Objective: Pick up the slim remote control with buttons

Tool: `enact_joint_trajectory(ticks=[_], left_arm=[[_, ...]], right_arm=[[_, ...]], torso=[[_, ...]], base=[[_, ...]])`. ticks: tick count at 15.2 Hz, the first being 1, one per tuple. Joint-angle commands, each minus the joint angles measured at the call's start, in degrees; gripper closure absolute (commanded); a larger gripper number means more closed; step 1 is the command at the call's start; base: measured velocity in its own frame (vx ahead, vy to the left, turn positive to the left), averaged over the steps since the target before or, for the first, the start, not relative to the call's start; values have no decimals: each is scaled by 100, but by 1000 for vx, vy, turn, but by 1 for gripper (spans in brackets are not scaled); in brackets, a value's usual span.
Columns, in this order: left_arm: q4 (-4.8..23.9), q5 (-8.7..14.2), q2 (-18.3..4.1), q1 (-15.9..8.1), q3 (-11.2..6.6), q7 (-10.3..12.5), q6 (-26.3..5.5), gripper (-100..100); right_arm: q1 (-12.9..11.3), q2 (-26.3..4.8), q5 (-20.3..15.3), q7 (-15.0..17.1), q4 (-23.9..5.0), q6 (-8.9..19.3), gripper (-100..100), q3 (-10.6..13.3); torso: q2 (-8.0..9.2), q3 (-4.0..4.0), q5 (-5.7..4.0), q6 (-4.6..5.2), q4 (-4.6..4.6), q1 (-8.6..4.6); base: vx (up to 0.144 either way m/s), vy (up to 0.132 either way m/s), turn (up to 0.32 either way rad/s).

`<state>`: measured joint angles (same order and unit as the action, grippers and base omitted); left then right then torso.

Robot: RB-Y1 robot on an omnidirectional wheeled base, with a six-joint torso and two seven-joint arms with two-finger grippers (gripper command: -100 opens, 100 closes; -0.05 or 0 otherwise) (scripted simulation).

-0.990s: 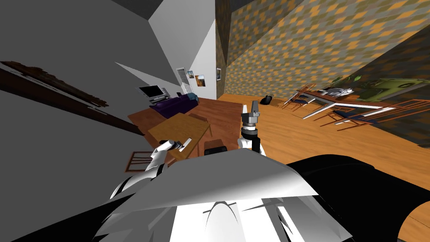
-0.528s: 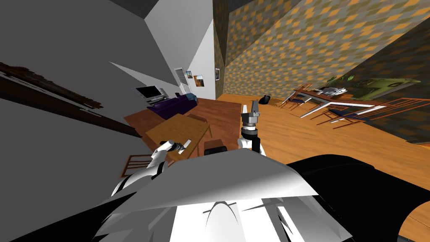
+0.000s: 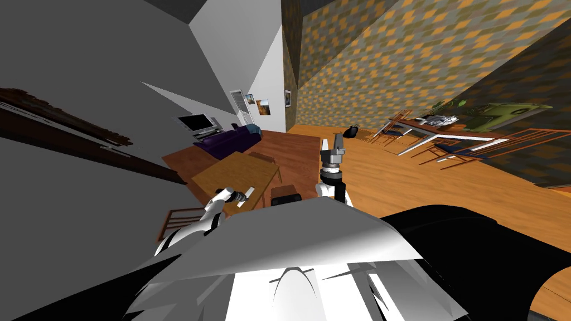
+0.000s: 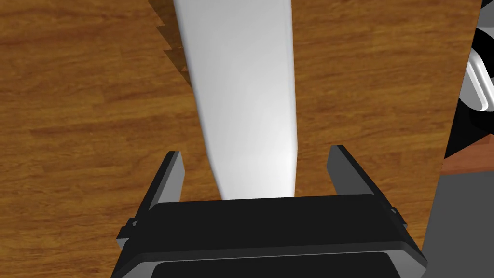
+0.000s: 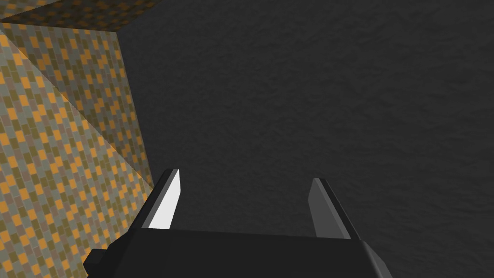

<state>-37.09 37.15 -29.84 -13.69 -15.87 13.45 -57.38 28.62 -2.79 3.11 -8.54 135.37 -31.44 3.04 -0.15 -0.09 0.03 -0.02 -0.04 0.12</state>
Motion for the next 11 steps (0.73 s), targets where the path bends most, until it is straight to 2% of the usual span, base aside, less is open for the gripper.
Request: enact_joint_trajectory(ticks=[1,2,3,7,8,10,11], left_arm=[[84,-36,98,18,2,-35,177,-100],[57,-16,39,-9,2,-17,76,-100],[65,-20,48,-7,2,-22,103,100],[64,-18,50,-8,1,-19,103,100],[-32,31,-65,-6,-8,-7,-66,100],[-90,65,-146,-19,-12,8,-187,100],[-18,48,-100,-28,-12,-20,-79,100]], right_arm=[[0,0,0,0,0,0,0,0],[0,0,0,0,0,0,0,0],[0,0,0,0,0,0,0,0],[-1,1,0,0,0,0,0,1],[-1,1,0,0,0,0,0,1],[-1,1,0,0,0,0,0,1],[-1,1,0,0,0,0,0,1]], torso=[[0,0,0,0,0,0],[1,0,0,0,0,-1],[5,2,-1,0,1,-4],[5,2,2,3,-1,-2],[5,1,2,2,-1,-1],[14,7,-4,2,3,-14],[19,10,-5,1,3,-19]], base=[[31,36,5],[16,20,-1],[6,8,-1],[0,0,0],[-16,-29,-21],[-39,-45,-12],[-23,-28,0]])
